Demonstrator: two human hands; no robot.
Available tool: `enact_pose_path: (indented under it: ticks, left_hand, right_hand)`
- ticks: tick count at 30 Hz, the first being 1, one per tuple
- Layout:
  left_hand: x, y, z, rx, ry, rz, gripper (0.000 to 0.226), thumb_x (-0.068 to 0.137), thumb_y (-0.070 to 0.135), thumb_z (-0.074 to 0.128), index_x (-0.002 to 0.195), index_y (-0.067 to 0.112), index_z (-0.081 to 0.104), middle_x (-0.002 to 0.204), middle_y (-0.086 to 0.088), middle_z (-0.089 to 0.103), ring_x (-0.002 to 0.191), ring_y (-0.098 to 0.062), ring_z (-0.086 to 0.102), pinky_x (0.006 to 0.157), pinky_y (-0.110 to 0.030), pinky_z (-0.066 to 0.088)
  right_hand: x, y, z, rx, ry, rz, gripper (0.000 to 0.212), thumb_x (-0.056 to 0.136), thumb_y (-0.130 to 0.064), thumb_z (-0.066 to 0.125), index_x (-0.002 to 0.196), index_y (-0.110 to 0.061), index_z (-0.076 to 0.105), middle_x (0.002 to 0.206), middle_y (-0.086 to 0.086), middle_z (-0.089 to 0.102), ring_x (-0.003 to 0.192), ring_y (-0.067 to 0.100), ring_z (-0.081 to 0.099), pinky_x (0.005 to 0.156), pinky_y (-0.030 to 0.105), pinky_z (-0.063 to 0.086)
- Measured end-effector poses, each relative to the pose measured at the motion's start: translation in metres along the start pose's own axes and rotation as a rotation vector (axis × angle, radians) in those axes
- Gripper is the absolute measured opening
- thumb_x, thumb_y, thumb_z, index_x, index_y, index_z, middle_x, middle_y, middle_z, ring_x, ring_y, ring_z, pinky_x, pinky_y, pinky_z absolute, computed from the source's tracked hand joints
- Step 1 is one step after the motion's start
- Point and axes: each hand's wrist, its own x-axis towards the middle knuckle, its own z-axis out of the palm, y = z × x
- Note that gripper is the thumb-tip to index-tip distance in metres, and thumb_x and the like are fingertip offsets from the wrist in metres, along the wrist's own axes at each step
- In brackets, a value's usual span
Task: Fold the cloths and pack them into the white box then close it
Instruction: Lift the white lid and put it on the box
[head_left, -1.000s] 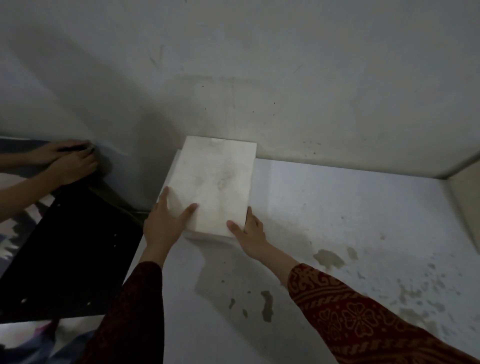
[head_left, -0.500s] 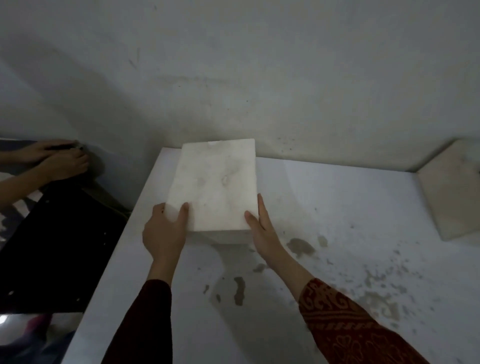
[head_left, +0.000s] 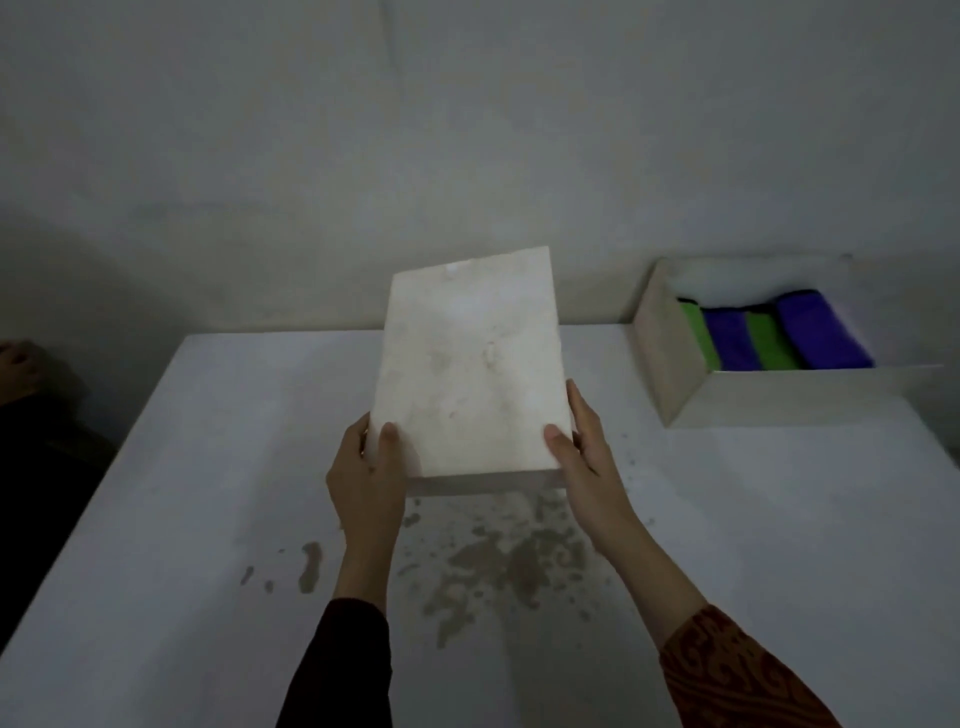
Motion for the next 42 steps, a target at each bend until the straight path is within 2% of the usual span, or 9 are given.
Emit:
enact_pose_path:
  ticks: [7,12,17,21,28,32,35,39,42]
  left_hand:
    - [-0.070,0.057,0.089,-0.137,-0.033,-0.023,0.035,0.092,0.030,0.052,0.121,0.010,0.056,0.115,-0.005,0.061,0.094,-0.017,0.054,0.067,-0.018,0.041]
    - [-0.104,0.082,0.142,-0.392,-0.051,-0.290,0.040,0.087,0.043,0.057,0.110,0.011,0.055,0.107,-0.005,0.058,0.101,-0.026,0.056,0.085,-0.042,0.051]
    - [-0.133,0.112,0.193,-0.669,-0.154,-0.315,0.088,0.080,0.049,0.060,0.146,0.035,0.005,0.155,-0.004,0.020,0.137,-0.027,0.034,0.108,-0.055,0.036]
    - [-0.159,0.133,0.218,-0.665,-0.197,-0.304,0.109,0.075,0.045,0.069,0.143,0.039,-0.016,0.157,-0.004,0.012,0.137,-0.026,0.033,0.108,-0.052,0.037]
    - [-0.154,0.140,0.205,-0.930,-0.362,-0.125,0.077,0.092,0.026,0.056,0.143,0.047,0.002,0.151,0.003,0.035,0.126,-0.022,0.049,0.102,-0.055,0.043]
    - [-0.125,0.142,0.187,-0.828,-0.510,-0.061,0.068,0.093,0.020,0.053,0.145,0.041,0.015,0.147,-0.001,0.042,0.123,-0.023,0.053,0.102,-0.050,0.045]
    - [-0.102,0.144,0.176,-0.759,-0.612,-0.011,0.060,0.094,0.016,0.050,0.143,0.040,0.024,0.139,0.000,0.052,0.121,-0.025,0.056,0.098,-0.049,0.048]
    - [-0.073,0.152,0.181,-0.639,-0.700,-0.021,0.060,0.095,0.019,0.049,0.144,0.038,0.022,0.140,0.002,0.051,0.119,-0.024,0.056,0.096,-0.049,0.049]
    - [-0.067,0.157,0.199,-0.580,-0.662,-0.028,0.057,0.096,0.022,0.045,0.146,0.034,0.019,0.145,0.000,0.044,0.121,-0.025,0.053,0.100,-0.049,0.046]
  right_hand:
    - [-0.023,-0.006,-0.118,-0.015,0.148,-0.086,0.055,0.097,-0.020,0.046,0.147,-0.025,0.023,0.150,-0.008,0.028,0.138,0.007,0.029,0.118,0.040,0.025]
    - [-0.037,-0.009,-0.164,0.025,0.284,-0.114,0.054,0.097,-0.017,0.043,0.146,-0.025,0.022,0.144,-0.011,0.029,0.134,0.007,0.034,0.116,0.039,0.029]
    - [-0.041,-0.005,-0.168,0.092,0.387,-0.119,0.058,0.096,-0.032,0.044,0.146,-0.031,0.015,0.144,-0.015,0.022,0.133,0.006,0.030,0.115,0.039,0.029]
    - [-0.044,0.001,-0.163,0.149,0.419,-0.168,0.064,0.087,-0.041,0.046,0.143,-0.033,0.017,0.140,-0.014,0.022,0.130,0.003,0.033,0.107,0.037,0.041]
    - [-0.033,-0.012,-0.191,0.186,0.347,-0.204,0.078,0.083,-0.023,0.065,0.141,-0.038,0.015,0.144,-0.017,0.016,0.130,0.014,0.033,0.095,0.023,0.049]
    - [0.004,-0.025,-0.239,0.211,0.473,-0.138,0.085,0.086,-0.019,0.063,0.145,-0.039,0.005,0.153,-0.007,0.017,0.134,0.020,0.034,0.109,0.040,0.037]
    - [0.023,-0.026,-0.286,0.186,0.604,-0.119,0.075,0.084,-0.027,0.065,0.144,-0.029,0.021,0.145,0.003,0.038,0.126,0.020,0.046,0.107,0.048,0.041]
    - [0.037,-0.023,-0.327,-0.092,0.476,0.001,0.045,0.086,-0.034,0.061,0.128,-0.021,0.050,0.119,0.001,0.056,0.104,0.021,0.054,0.095,0.050,0.050]
    - [0.040,-0.022,-0.330,-0.189,0.488,-0.074,0.038,0.089,-0.031,0.058,0.124,-0.016,0.053,0.110,0.004,0.061,0.085,0.015,0.056,0.076,0.027,0.053]
